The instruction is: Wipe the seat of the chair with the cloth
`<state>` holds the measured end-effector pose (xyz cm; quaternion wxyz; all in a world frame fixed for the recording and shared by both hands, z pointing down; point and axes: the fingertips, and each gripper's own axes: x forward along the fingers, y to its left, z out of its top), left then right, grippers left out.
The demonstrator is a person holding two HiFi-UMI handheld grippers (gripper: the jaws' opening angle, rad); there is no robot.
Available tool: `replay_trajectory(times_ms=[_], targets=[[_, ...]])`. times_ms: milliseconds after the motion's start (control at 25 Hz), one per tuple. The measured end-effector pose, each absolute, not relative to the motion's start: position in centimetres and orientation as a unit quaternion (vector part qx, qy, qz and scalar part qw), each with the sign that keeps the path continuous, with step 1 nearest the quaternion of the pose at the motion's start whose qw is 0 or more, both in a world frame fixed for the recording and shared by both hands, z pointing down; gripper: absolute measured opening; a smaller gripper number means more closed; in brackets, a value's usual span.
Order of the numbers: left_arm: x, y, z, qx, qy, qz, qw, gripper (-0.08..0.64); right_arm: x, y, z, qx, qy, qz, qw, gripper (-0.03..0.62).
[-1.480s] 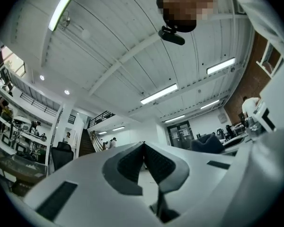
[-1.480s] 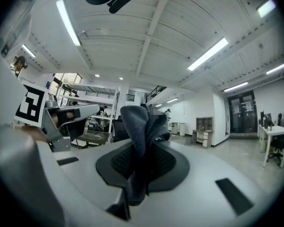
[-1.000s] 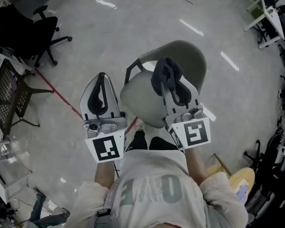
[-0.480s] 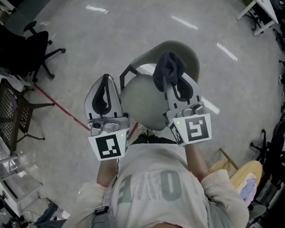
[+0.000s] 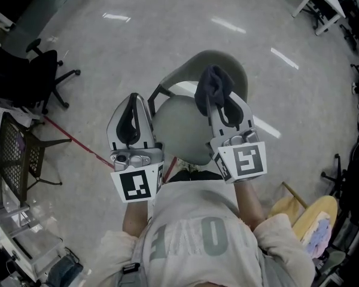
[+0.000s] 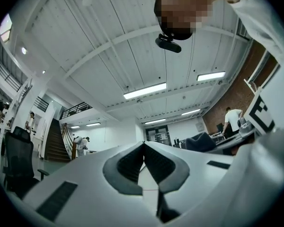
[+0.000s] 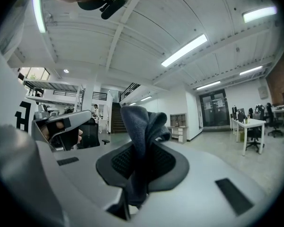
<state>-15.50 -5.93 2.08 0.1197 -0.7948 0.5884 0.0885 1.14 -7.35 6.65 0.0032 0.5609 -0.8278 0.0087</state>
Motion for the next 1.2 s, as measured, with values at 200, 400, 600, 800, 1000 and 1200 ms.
replay_trajectory(times_ms=[200, 400, 600, 800, 1000, 1200], targets=[[-13.6, -7.9, 4.6, -0.812, 0.568, 0.077, 0.110, 0.015, 0.7, -9.7, 12.8, 0.546, -0.833, 0.091, 0.012, 0.057], [-13.5, -10.7, 14.4, -0.830, 0.549, 0.022, 0.094, 0.015, -1.5, -12.5, 25.5, 0.525, -0.827, 0.201, 0.024, 0.057], [-13.7, -13.2, 25.1, -0.830, 0.553, 0.022, 0.075, 0.015, -1.9, -15.3, 37.8, 0.533, -0.807, 0.252, 0.035, 0.057], [-13.9, -13.3, 33.1, -0.820, 0.572, 0.018, 0.017, 0.015, -1.8, -14.9, 45.4, 0.541, -0.797, 0.256, 0.077, 0.057], [-14.9, -13.5, 38.4, -0.800, 0.599, 0.017, -0.020, 0.015, -1.9, -14.3, 50.1, 0.537, -0.790, 0.279, 0.100, 0.057], [-15.4, -13.6, 39.7, -0.787, 0.616, 0.017, -0.028, 0.015, -2.3, -14.0, 51.3, 0.530, -0.787, 0.297, 0.104, 0.057]])
